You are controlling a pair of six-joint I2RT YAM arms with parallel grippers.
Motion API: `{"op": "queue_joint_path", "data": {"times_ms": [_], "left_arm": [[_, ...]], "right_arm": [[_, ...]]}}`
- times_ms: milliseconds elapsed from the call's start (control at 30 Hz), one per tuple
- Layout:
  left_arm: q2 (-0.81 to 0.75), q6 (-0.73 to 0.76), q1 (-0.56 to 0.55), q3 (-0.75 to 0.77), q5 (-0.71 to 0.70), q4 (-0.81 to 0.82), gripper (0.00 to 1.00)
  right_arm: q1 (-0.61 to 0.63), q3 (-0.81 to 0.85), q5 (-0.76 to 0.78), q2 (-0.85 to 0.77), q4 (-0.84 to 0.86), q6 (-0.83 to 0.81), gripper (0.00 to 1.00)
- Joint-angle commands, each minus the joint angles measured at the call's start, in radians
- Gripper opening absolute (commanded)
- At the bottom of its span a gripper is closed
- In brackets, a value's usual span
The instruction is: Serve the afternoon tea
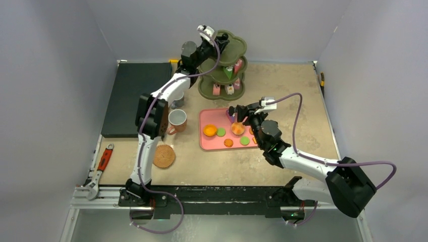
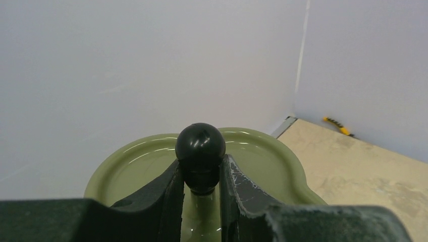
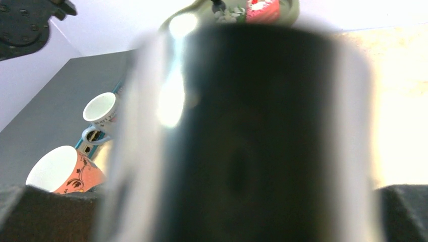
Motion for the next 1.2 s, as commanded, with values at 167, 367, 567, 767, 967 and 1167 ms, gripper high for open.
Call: {"op": "queue_joint_path", "data": {"times_ms": [167, 367, 567, 767, 967, 1167], "left_arm": [[-0.295, 0.176, -0.039, -0.205, -0.428, 0.022, 0.0], [-0.336, 0.216, -0.063, -0.261, -0.545, -0.019, 0.0], [-0.381, 0.213, -0.068, -0.338, -0.547, -0.012, 0.26], [-0.453, 0.241, -0.064, -0.414, -0.484, -0.04, 0.67], [-0.521, 0.258, -0.043, -0.413, -0.367, -0.198, 0.94], [-0.59, 0.314, -0.02, -0.328, -0.32, -0.541, 0.99]], "right_arm": [[-0.012, 0.02, 0.014, 0.015, 0.072, -0.035, 0.58], [-0.018, 0.058, -0.005, 0.119, 0.116, -0.072, 0.58], [-0.032, 0.1, -0.034, 0.239, 0.171, -0.093, 0.58], [-0.039, 0.13, -0.054, 0.316, 0.204, -0.122, 0.57], [-0.039, 0.155, -0.077, 0.372, 0.199, -0.148, 0.57], [-0.039, 0.172, -0.051, 0.424, 0.191, -0.174, 0.53]]}}
